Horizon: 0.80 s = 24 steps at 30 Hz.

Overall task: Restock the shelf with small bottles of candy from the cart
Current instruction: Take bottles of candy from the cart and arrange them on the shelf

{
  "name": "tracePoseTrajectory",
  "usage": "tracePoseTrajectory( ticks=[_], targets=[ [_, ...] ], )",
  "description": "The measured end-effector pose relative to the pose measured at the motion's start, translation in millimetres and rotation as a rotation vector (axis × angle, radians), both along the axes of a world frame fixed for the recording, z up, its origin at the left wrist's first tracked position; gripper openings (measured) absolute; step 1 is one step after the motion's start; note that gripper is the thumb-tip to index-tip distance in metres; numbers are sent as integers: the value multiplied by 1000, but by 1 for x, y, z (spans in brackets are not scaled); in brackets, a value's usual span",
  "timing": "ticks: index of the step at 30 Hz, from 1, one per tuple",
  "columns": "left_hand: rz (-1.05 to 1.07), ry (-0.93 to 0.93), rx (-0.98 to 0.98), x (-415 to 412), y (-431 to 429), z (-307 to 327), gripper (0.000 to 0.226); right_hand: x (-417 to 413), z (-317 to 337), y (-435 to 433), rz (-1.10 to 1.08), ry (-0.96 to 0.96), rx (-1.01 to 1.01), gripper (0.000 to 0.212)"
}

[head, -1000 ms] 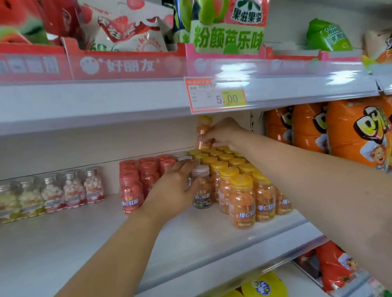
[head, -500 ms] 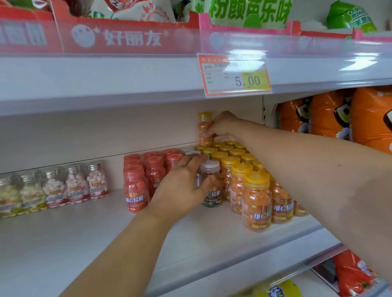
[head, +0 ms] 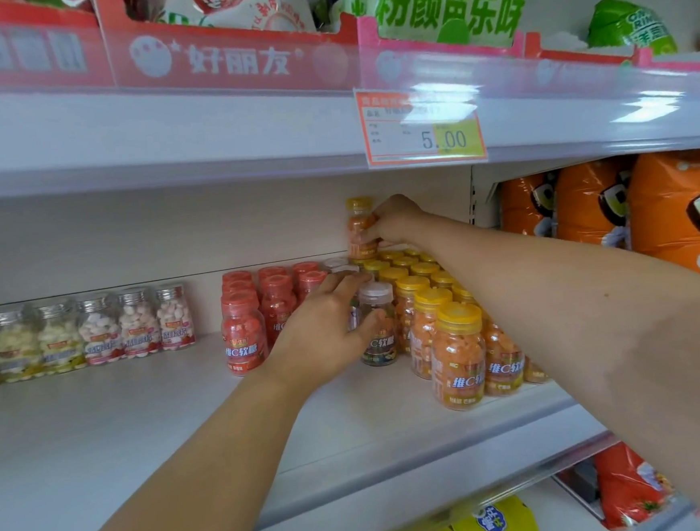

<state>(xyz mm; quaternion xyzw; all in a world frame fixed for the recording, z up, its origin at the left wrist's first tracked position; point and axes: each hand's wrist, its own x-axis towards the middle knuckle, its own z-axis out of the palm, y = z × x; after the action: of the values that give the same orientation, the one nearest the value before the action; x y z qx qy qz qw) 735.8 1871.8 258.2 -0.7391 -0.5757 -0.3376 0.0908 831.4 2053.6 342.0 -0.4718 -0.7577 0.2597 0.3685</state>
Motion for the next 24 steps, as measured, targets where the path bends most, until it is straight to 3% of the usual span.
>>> tracePoseTrajectory(
  ticks=[24],
  targets=[
    [-8,-9,-2,-2,0,0,55,1,9,-17,-39,-56,-29,50]
  ],
)
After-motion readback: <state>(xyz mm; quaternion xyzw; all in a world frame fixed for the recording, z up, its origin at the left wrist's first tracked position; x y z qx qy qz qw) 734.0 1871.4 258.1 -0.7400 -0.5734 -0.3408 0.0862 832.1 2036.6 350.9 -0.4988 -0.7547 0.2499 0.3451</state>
